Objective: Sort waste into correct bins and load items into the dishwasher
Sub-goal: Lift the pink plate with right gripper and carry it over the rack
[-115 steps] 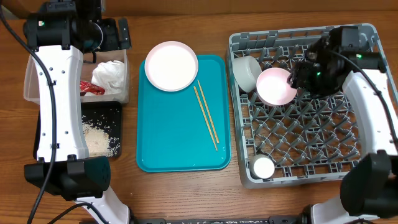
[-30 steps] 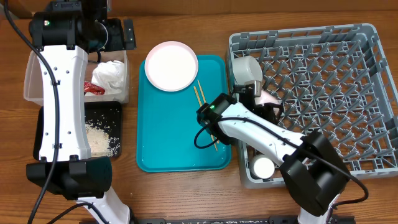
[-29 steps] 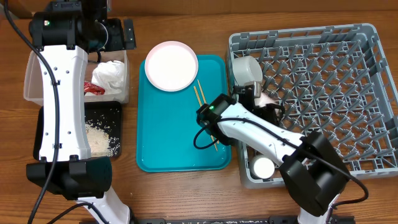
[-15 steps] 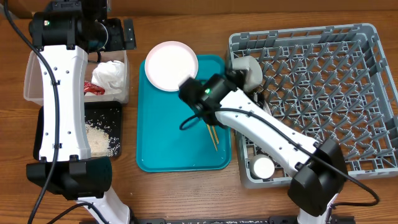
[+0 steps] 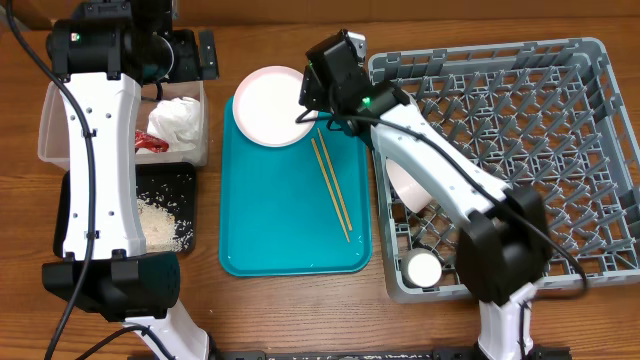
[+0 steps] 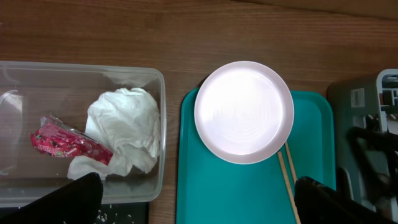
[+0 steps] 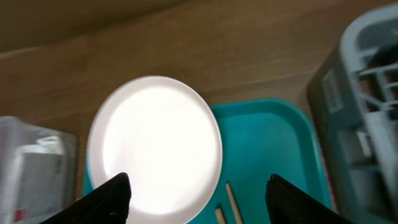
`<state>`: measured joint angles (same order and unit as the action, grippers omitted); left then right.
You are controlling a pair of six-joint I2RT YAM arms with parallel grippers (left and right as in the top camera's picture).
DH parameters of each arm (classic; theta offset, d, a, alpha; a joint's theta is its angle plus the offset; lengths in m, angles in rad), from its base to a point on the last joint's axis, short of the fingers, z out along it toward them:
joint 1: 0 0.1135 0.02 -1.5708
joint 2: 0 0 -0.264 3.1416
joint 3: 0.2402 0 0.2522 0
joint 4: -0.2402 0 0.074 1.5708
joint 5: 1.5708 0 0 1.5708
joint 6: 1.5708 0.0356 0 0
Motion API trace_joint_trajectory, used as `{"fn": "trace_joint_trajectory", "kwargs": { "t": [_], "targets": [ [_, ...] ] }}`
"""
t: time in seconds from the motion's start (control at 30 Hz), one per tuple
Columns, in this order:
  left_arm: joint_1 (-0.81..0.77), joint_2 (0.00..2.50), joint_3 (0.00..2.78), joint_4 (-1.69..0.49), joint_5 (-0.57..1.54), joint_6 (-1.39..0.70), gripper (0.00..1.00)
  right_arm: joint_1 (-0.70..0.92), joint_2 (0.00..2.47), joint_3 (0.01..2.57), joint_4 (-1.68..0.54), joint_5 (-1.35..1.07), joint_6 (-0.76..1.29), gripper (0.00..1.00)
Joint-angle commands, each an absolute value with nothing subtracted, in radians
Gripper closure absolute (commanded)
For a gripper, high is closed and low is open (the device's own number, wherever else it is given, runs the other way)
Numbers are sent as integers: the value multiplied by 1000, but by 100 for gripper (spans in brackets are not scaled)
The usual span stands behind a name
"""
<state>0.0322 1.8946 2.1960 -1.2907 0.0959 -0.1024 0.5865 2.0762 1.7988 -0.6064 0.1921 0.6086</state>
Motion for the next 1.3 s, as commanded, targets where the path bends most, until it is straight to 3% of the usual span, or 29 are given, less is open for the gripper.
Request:
{"fn": "trace_joint_trajectory", "kwargs": {
  "t": [0.0, 0.3, 0.5, 0.93, 0.97, 1.03, 1.07, 1.27],
  "targets": [
    [27, 1890, 2193, -1290, 94, -112, 0, 591, 2186, 1798, -573, 64, 579, 30],
    [27, 1890, 2193, -1290, 94, -112, 0, 600, 2321, 1798, -490, 49, 580, 47],
    [27, 1890, 2193, -1290, 94, -112, 0, 600, 2335, 1798, -463, 72, 579, 72],
    [27, 1890, 2193, -1290, 93, -112, 0, 600, 2395, 1802, -443, 107, 570, 73],
    [27, 1890, 2193, -1290, 94, -112, 0, 600, 2392, 1810, -455, 101, 566, 75],
    [27, 1890, 2193, -1290, 94, -112, 0, 598, 2378, 1834, -483, 86, 526, 94],
    [27, 1890, 2193, -1290, 94, -112, 0, 596, 2366, 1845, -501, 89, 523, 96],
    [27, 1890, 2193, -1290, 94, -112, 0, 587, 2208, 1954, -677, 271, 465, 96]
  ]
}}
